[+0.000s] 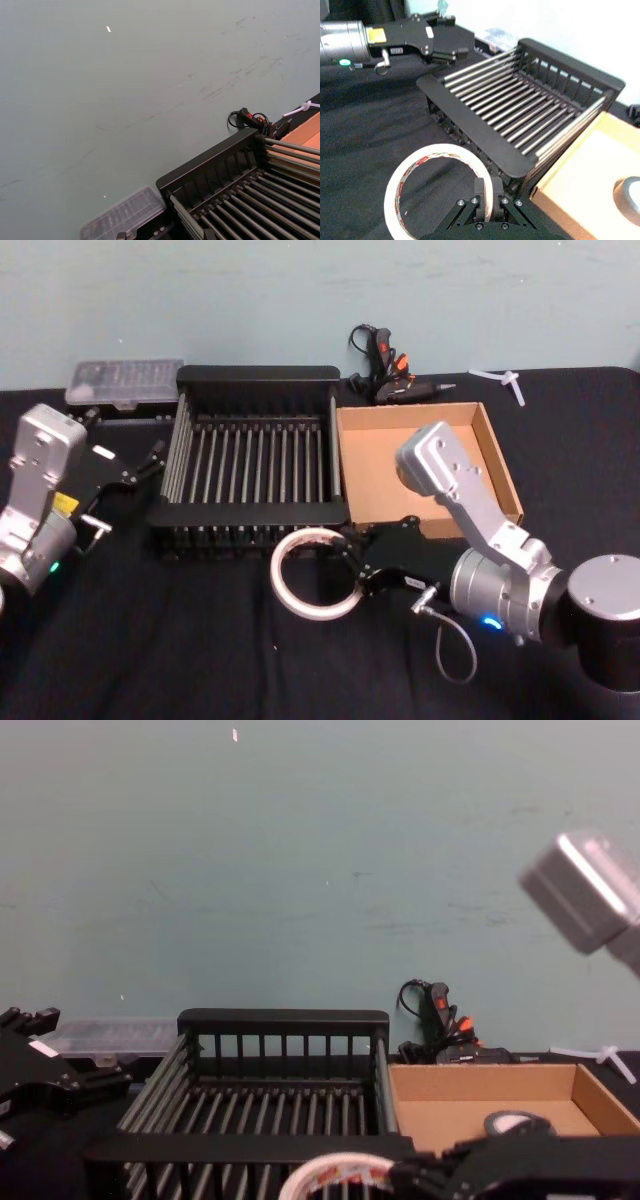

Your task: Pick up the white tape and place it into the black box , Pick up the silver tape and place it into the brown box.

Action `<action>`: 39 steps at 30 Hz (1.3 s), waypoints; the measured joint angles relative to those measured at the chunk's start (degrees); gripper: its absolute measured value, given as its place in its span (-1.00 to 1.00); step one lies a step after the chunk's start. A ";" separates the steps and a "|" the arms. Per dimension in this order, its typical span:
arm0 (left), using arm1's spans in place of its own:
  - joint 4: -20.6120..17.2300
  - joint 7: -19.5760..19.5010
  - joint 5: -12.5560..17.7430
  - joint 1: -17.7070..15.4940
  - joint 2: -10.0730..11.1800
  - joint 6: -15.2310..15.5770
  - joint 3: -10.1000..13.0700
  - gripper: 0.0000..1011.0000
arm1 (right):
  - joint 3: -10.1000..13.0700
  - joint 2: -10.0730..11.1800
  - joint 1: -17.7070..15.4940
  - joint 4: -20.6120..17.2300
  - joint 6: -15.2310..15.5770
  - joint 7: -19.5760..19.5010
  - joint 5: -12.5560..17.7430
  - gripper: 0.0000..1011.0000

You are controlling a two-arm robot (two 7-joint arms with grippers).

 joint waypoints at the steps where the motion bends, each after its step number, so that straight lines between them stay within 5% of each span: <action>1: 0.00 0.00 0.00 0.00 0.00 0.00 0.00 0.98 | 0.16 0.25 0.01 -0.34 -0.44 -0.10 0.22 -0.81; 19: 0.00 -0.01 0.00 0.00 0.00 0.00 0.00 0.98 | 0.36 0.66 4.82 2.36 -5.00 -2.17 1.43 -0.81; 39: 0.00 0.00 0.00 0.00 0.00 0.00 0.00 0.98 | -1.67 -4.29 13.80 14.02 -10.00 -4.72 -1.16 -0.81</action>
